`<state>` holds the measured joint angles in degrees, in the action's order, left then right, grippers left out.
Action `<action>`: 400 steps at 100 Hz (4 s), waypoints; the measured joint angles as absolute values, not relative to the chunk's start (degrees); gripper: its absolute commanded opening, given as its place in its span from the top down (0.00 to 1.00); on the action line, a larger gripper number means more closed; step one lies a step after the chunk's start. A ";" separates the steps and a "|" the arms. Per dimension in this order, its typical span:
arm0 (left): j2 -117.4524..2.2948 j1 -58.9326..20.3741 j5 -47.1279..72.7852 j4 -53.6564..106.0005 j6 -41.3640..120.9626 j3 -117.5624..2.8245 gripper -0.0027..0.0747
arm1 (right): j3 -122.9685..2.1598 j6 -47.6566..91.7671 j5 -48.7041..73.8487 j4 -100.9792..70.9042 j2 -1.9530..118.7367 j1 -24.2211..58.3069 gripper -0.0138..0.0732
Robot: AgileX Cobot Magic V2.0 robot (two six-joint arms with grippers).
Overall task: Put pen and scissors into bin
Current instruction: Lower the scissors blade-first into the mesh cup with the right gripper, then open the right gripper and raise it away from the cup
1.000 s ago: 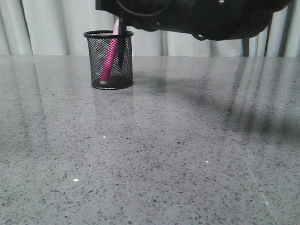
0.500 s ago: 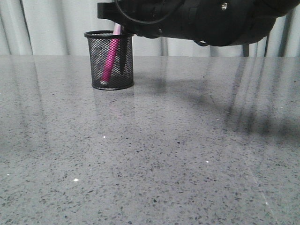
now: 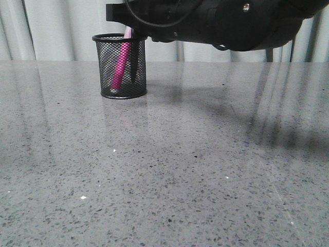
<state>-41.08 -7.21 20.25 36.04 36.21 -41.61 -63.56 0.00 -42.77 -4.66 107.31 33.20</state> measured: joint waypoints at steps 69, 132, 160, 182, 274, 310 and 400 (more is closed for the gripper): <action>-41.08 -7.21 20.25 36.04 36.21 -41.61 0.99 | -63.56 0.00 -51.18 -4.63 107.31 33.20 0.50; -41.08 -7.21 20.21 36.04 36.21 -41.61 0.99 | -62.61 4.82 -19.09 -6.72 86.63 24.11 0.92; -40.70 -7.21 17.97 34.76 36.21 -41.22 0.99 | -60.52 4.82 1.89 -6.08 73.51 16.13 0.92; -33.38 -7.21 11.36 34.84 36.21 -34.74 0.99 | -45.19 4.86 -5.04 -5.86 58.42 15.29 0.92; -8.42 -7.21 7.94 40.76 36.21 -14.96 0.99 | -0.67 4.97 -17.53 -5.64 13.97 15.29 0.92; -8.42 -7.21 7.94 40.76 36.21 -14.96 0.99 | -0.67 4.97 -17.53 -5.64 13.97 15.29 0.92; -3.60 -7.21 4.93 3.88 3.30 -0.13 0.99 | -0.67 4.97 -17.53 -5.64 13.97 15.29 0.92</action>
<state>-3.60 -7.21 4.93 3.88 3.30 -0.13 -0.67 4.97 -17.53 -5.64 13.97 15.29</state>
